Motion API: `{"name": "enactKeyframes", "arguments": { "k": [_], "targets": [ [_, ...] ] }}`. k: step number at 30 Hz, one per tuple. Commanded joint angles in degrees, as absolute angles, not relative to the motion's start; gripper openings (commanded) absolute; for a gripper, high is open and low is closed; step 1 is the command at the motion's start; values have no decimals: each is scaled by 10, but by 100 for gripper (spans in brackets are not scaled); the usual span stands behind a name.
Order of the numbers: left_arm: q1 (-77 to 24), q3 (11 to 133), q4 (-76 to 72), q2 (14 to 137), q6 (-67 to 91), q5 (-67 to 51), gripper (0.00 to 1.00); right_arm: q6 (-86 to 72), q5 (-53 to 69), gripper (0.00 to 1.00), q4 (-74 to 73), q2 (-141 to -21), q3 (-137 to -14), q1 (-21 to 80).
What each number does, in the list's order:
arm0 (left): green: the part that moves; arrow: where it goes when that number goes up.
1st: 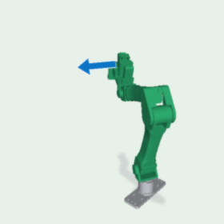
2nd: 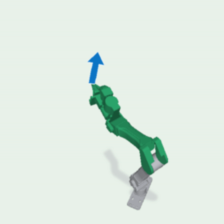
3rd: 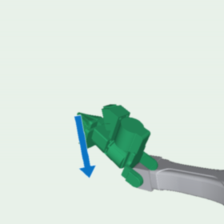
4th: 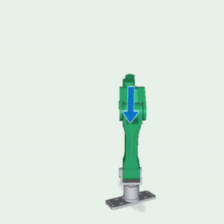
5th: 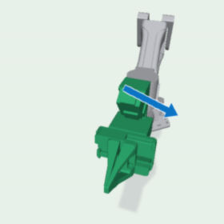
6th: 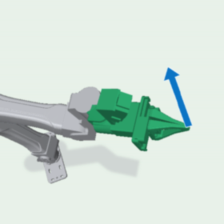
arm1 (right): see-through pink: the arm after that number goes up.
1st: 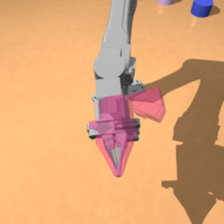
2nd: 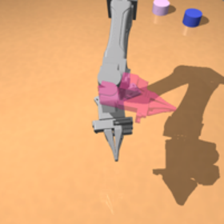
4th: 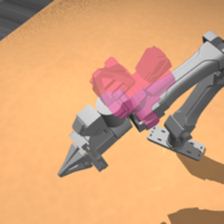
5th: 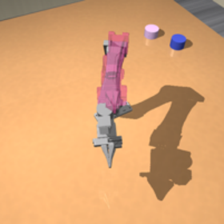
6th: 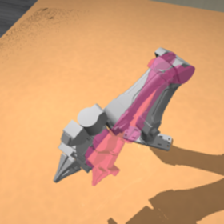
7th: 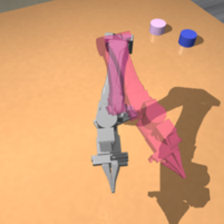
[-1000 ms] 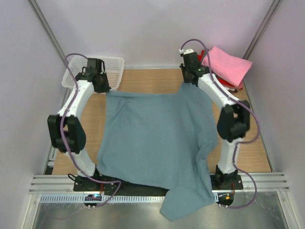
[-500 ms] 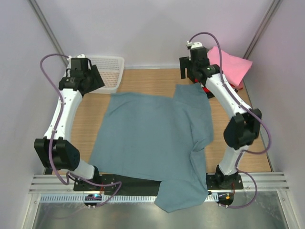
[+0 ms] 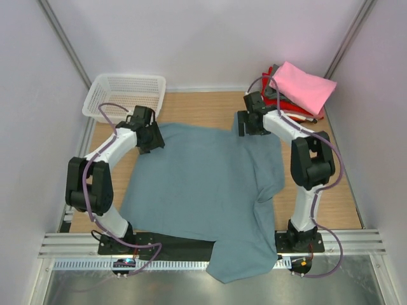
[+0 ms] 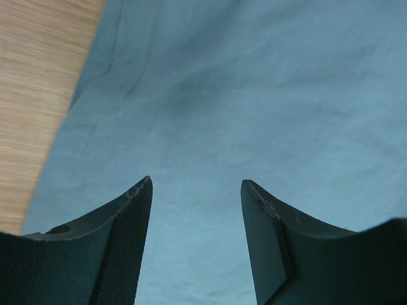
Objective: Fold and stack the t-shirts
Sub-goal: Flatten the tshirt out
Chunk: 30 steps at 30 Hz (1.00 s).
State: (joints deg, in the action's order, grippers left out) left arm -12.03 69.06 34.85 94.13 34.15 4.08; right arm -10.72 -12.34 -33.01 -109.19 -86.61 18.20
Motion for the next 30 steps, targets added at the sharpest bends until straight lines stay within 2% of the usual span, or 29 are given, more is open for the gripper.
{"name": "enactKeyframes", "arguments": {
  "k": [1,8,14,24,30],
  "targets": [
    [-120,674,252,967,386,31,59,-129,-117,81,-354,-1135,-898,182],
    [-119,660,218,1047,403,50,55,-136,-72,80,-337,-1216,-925,191],
    [-81,638,217,1064,417,64,52,-132,-30,79,-338,-1294,-997,229],
    [-23,571,194,1012,432,117,49,-113,-25,80,-420,-1452,-1263,262],
    [-17,596,200,1037,430,119,48,-80,-84,85,-446,-1483,-1340,230]
  ]
}}
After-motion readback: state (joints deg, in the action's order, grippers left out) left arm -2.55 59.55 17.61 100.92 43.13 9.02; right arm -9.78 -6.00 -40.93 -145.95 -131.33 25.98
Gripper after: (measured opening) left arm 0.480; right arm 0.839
